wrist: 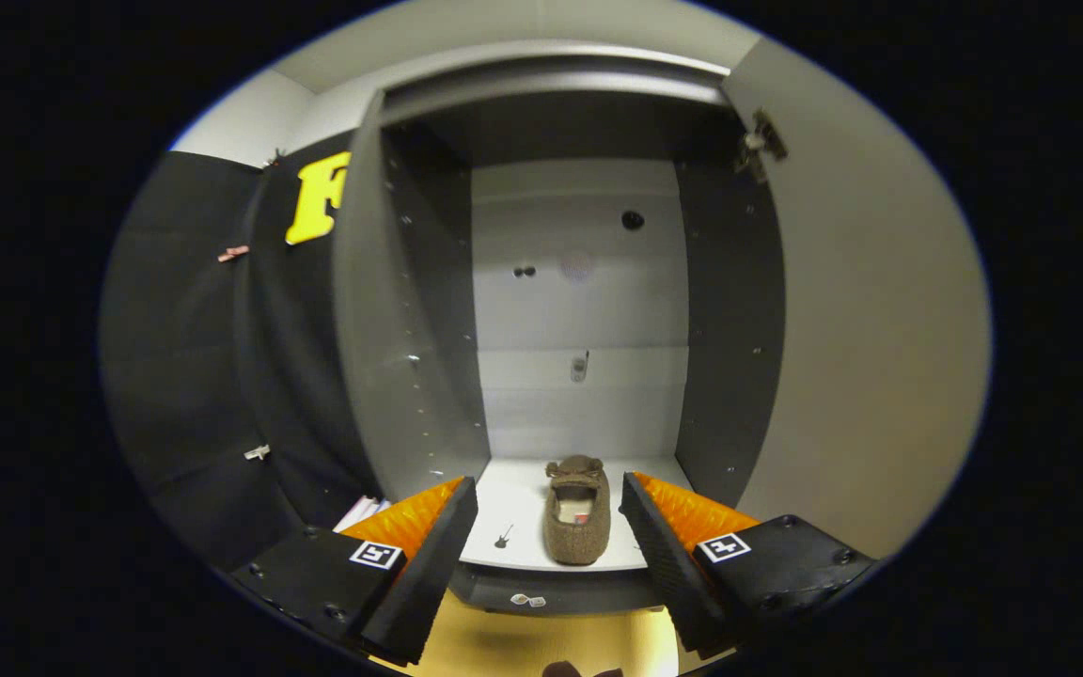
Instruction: Open the shoe cabinet door, grab the shoes and put them into the shoe cabinet, then close the shoe cabinet door.
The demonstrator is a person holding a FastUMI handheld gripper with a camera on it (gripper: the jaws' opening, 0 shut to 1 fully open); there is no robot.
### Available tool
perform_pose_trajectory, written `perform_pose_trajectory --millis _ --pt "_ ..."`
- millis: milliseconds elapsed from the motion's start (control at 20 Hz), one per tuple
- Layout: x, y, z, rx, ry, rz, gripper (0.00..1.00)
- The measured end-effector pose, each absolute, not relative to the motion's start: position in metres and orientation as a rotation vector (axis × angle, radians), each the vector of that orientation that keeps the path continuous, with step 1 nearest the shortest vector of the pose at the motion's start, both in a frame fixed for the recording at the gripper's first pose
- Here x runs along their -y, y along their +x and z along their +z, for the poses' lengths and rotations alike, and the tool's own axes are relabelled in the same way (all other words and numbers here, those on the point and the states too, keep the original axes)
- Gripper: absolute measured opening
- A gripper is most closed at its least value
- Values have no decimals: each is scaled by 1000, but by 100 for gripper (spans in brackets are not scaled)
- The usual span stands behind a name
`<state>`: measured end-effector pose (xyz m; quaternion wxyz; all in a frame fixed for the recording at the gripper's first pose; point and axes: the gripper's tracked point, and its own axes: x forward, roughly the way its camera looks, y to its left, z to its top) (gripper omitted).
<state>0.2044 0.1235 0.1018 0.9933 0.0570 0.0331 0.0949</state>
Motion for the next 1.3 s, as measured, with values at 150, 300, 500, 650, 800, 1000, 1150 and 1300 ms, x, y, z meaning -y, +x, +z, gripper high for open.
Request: perform_pose_trajectory --millis 150,300,500,650,800,1000,1150,1300 --pt "-130 145 101 -28 125 232 98" --pt "-124 87 92 -31 144 251 98" --pt "-96 30 86 -6 158 223 98" --pt "-59 -11 81 7 134 182 98" --pt "-29 -40 82 1 152 212 98" --pt "21 -67 80 -33 217 220 98" --pt "69 -76 74 -40 245 166 98" --pt "118 -75 72 -26 227 76 98"
